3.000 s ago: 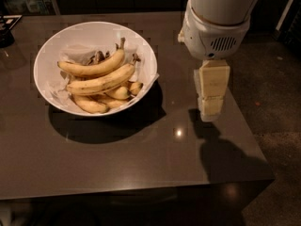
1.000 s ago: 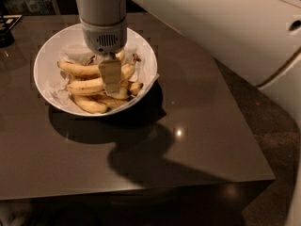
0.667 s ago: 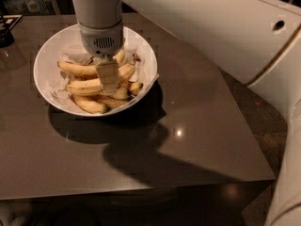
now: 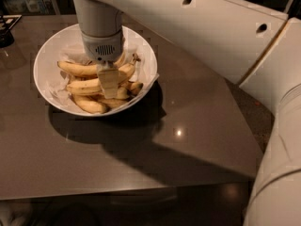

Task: Pick banana from white bowl

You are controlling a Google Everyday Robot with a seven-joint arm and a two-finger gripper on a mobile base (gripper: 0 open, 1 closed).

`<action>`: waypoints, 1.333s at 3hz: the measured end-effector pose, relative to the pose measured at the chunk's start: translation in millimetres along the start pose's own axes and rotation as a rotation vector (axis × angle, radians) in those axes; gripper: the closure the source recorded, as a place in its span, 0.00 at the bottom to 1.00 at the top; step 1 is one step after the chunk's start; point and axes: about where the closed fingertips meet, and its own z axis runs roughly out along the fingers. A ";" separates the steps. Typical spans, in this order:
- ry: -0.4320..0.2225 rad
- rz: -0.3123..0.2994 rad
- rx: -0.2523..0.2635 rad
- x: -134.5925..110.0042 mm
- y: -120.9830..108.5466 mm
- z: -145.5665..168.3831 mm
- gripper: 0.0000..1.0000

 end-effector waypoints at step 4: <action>-0.066 0.000 0.055 5.1 16.2 -14.8 1.00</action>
Offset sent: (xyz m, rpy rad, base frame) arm 0.0010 -0.0047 -0.0093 -0.0076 0.0112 -0.0075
